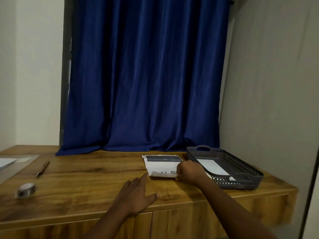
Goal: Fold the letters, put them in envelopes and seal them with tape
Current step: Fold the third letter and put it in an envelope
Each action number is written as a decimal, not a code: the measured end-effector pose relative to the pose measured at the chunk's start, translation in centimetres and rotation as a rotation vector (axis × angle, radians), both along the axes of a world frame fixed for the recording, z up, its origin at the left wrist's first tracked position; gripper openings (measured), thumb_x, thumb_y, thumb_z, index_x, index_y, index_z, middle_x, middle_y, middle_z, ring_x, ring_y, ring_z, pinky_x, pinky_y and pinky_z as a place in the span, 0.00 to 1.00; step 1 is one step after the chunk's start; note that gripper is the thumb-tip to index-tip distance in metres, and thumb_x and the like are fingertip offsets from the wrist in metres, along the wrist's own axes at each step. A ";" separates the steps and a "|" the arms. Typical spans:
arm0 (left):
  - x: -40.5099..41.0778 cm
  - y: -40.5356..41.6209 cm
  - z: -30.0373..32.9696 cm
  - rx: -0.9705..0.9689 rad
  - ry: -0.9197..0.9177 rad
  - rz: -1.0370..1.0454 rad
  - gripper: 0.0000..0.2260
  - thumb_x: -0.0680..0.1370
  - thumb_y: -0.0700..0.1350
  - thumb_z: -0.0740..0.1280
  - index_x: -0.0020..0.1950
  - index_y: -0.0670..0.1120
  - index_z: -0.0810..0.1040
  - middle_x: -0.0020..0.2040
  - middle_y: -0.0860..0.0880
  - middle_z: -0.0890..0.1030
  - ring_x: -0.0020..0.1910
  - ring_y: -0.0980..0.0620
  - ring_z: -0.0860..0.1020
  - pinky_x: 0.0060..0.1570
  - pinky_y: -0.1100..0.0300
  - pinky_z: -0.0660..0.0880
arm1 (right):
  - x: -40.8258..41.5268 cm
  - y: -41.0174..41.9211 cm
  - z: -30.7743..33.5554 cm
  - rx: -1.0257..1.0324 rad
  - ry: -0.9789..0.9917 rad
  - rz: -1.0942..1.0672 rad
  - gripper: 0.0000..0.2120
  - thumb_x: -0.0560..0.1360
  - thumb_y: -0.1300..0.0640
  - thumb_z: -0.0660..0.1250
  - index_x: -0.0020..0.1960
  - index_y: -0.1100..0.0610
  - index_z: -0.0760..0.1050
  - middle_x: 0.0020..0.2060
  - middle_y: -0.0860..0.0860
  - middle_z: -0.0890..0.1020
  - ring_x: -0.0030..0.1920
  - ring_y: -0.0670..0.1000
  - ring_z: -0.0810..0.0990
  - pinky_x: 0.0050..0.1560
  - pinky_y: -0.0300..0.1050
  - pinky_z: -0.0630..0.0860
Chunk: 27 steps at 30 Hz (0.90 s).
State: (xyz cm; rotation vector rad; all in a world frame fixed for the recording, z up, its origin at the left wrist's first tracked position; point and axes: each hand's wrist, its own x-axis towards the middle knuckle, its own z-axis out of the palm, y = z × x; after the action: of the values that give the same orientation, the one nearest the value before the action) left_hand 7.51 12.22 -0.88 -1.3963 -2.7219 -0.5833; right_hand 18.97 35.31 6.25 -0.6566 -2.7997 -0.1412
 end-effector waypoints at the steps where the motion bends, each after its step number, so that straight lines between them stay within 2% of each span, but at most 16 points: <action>1: 0.0 0.0 0.1 0.000 0.003 0.002 0.46 0.74 0.76 0.54 0.84 0.55 0.43 0.83 0.48 0.59 0.81 0.48 0.59 0.79 0.51 0.53 | -0.1 0.1 -0.2 -0.035 0.012 -0.005 0.10 0.70 0.43 0.76 0.42 0.48 0.79 0.41 0.44 0.82 0.46 0.49 0.81 0.44 0.45 0.75; 3: 0.1 -0.1 0.2 0.011 0.011 -0.002 0.46 0.74 0.76 0.55 0.84 0.54 0.43 0.83 0.48 0.59 0.80 0.48 0.60 0.80 0.50 0.53 | -0.1 0.0 -0.4 -0.117 0.029 -0.007 0.15 0.66 0.40 0.79 0.38 0.48 0.78 0.38 0.42 0.81 0.44 0.46 0.80 0.44 0.46 0.76; 6: 0.2 -0.2 0.3 0.032 -0.006 -0.005 0.47 0.74 0.75 0.57 0.84 0.55 0.43 0.83 0.48 0.60 0.80 0.47 0.61 0.79 0.50 0.56 | -0.1 0.0 -0.1 -0.219 0.062 0.010 0.18 0.62 0.38 0.81 0.39 0.50 0.81 0.36 0.43 0.83 0.41 0.42 0.80 0.41 0.44 0.77; 8: 0.2 -0.2 0.3 0.061 -0.028 0.008 0.48 0.73 0.75 0.59 0.84 0.55 0.42 0.82 0.48 0.62 0.78 0.46 0.64 0.78 0.51 0.60 | 0.0 -0.3 0.4 -0.229 0.079 0.034 0.17 0.64 0.39 0.80 0.41 0.50 0.82 0.38 0.42 0.84 0.42 0.42 0.80 0.40 0.43 0.75; 10: 0.2 -0.3 0.3 0.126 -0.060 0.019 0.48 0.73 0.74 0.62 0.83 0.55 0.42 0.80 0.49 0.66 0.75 0.47 0.68 0.73 0.52 0.66 | 0.1 -1.1 1.1 -0.229 0.086 0.064 0.12 0.69 0.42 0.78 0.44 0.48 0.83 0.42 0.43 0.84 0.46 0.44 0.81 0.46 0.46 0.79; 12: 0.2 -0.4 0.4 0.246 -0.133 0.022 0.46 0.74 0.70 0.65 0.82 0.57 0.42 0.76 0.51 0.71 0.71 0.50 0.72 0.65 0.55 0.72 | 0.1 -2.5 1.8 -0.237 0.109 0.091 0.08 0.73 0.44 0.75 0.46 0.48 0.83 0.46 0.44 0.84 0.48 0.46 0.81 0.53 0.51 0.81; 13: 0.2 -0.6 0.4 0.334 -0.184 0.025 0.45 0.75 0.68 0.67 0.82 0.59 0.41 0.74 0.53 0.73 0.68 0.52 0.74 0.61 0.56 0.72 | 0.0 -3.3 2.1 -0.235 0.127 0.099 0.08 0.74 0.44 0.74 0.46 0.48 0.82 0.46 0.44 0.84 0.49 0.46 0.81 0.53 0.51 0.80; 15: 0.0 -1.1 0.5 0.546 -0.279 0.049 0.44 0.78 0.63 0.69 0.81 0.61 0.40 0.67 0.54 0.78 0.61 0.55 0.77 0.55 0.57 0.74 | -0.6 -5.5 2.4 -0.207 0.154 0.114 0.08 0.74 0.43 0.73 0.44 0.47 0.80 0.47 0.44 0.84 0.49 0.46 0.81 0.51 0.48 0.79; 17: -0.6 -1.4 0.6 0.743 -0.376 0.110 0.40 0.80 0.60 0.67 0.82 0.59 0.43 0.60 0.54 0.81 0.54 0.56 0.80 0.52 0.56 0.76 | -1.6 -8.0 2.6 -0.173 0.171 0.129 0.07 0.75 0.43 0.72 0.47 0.45 0.80 0.48 0.44 0.83 0.49 0.46 0.80 0.45 0.45 0.75; 19: -1.4 -1.7 0.8 0.920 -0.533 0.145 0.34 0.83 0.57 0.65 0.83 0.57 0.50 0.58 0.51 0.83 0.52 0.54 0.81 0.50 0.55 0.76 | -2.8 -10.6 2.4 -0.189 0.176 0.155 0.07 0.76 0.44 0.71 0.49 0.46 0.80 0.47 0.45 0.83 0.46 0.45 0.79 0.42 0.41 0.74; 22: -2.4 -2.9 1.2 1.113 -0.746 0.141 0.24 0.85 0.52 0.63 0.78 0.56 0.58 0.55 0.44 0.84 0.49 0.47 0.86 0.47 0.48 0.84 | -4.6 -14.4 2.0 -0.218 0.203 0.211 0.09 0.76 0.44 0.69 0.48 0.49 0.82 0.44 0.47 0.84 0.45 0.48 0.81 0.45 0.47 0.78; 23: -2.7 -3.6 1.4 1.132 -0.797 0.153 0.20 0.85 0.51 0.63 0.75 0.57 0.60 0.53 0.42 0.84 0.48 0.45 0.86 0.45 0.46 0.84 | -5.2 -15.7 1.8 -0.235 0.215 0.231 0.10 0.76 0.44 0.69 0.46 0.50 0.82 0.44 0.48 0.85 0.46 0.49 0.81 0.47 0.48 0.78; 25: -3.8 -5.5 1.7 1.102 -0.860 0.223 0.14 0.84 0.53 0.62 0.68 0.55 0.63 0.52 0.39 0.84 0.47 0.41 0.86 0.44 0.44 0.85 | -6.5 -18.3 1.4 -0.303 0.223 0.273 0.10 0.76 0.46 0.69 0.44 0.51 0.83 0.44 0.48 0.85 0.47 0.50 0.83 0.49 0.49 0.80; 27: -5.0 -7.9 2.1 1.049 -0.905 0.314 0.16 0.83 0.54 0.61 0.69 0.53 0.64 0.54 0.38 0.83 0.48 0.38 0.85 0.44 0.40 0.84 | -7.8 -20.7 1.1 -0.416 0.225 0.328 0.10 0.76 0.47 0.69 0.43 0.52 0.83 0.43 0.49 0.86 0.45 0.50 0.83 0.49 0.52 0.82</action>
State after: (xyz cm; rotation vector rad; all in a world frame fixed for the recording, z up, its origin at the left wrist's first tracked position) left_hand 2.48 4.30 1.23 -0.4373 -2.1732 -2.5271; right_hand 11.16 14.66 7.39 -0.2616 -2.6827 0.5530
